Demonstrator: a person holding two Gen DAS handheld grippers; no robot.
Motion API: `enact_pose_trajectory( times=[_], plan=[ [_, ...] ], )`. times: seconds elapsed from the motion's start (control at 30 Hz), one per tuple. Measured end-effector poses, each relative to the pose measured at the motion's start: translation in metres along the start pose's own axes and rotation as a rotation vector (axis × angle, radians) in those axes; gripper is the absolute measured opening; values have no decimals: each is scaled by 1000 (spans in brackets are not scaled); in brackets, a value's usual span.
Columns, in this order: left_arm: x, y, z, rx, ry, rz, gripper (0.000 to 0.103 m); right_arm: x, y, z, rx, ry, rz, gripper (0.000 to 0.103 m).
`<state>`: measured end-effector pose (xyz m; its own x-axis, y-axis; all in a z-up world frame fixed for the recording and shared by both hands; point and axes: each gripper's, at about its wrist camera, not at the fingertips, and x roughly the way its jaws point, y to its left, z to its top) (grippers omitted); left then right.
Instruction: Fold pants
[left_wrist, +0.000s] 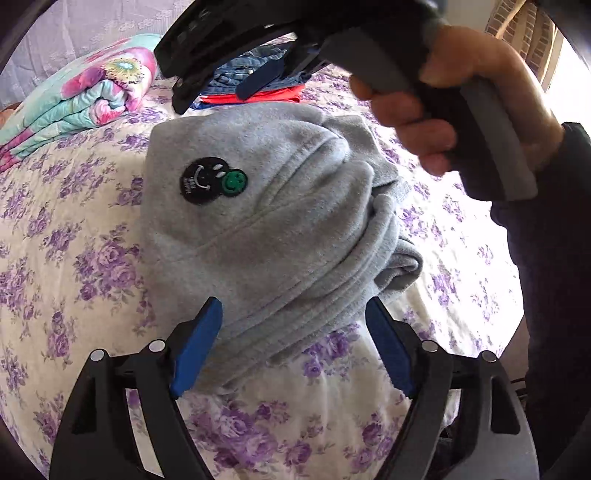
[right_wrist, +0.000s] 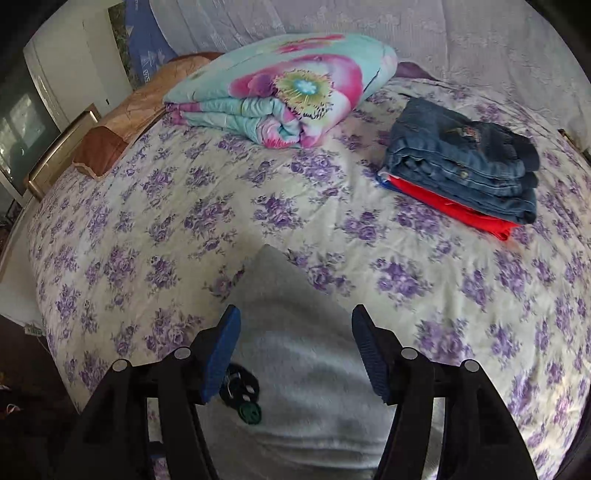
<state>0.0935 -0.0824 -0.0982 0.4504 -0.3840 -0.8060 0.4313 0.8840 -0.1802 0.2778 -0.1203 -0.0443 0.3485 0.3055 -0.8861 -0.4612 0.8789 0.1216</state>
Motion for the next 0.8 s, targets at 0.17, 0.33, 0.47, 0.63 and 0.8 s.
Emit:
enact_pose_trajectory(
  times=[0.17,0.33,0.47,0.63,0.8],
  plan=[
    [34,2,1,7,81,25,77,57,-4,14,50,137,17,28],
    [41,-3,1,42,71,62,77,81,-22,7,162,149,23,27],
    [31,3,4,18,48,13,77,60,-14,2,127,112,-10,48],
    [-16,59,17,-127,-30,-74,80,-46,-33,-36,217,-102,-12,83],
    [-40,126,25,-324,-61,-57,91,-100,-73,-133,446,-212,-39,97]
  ],
)
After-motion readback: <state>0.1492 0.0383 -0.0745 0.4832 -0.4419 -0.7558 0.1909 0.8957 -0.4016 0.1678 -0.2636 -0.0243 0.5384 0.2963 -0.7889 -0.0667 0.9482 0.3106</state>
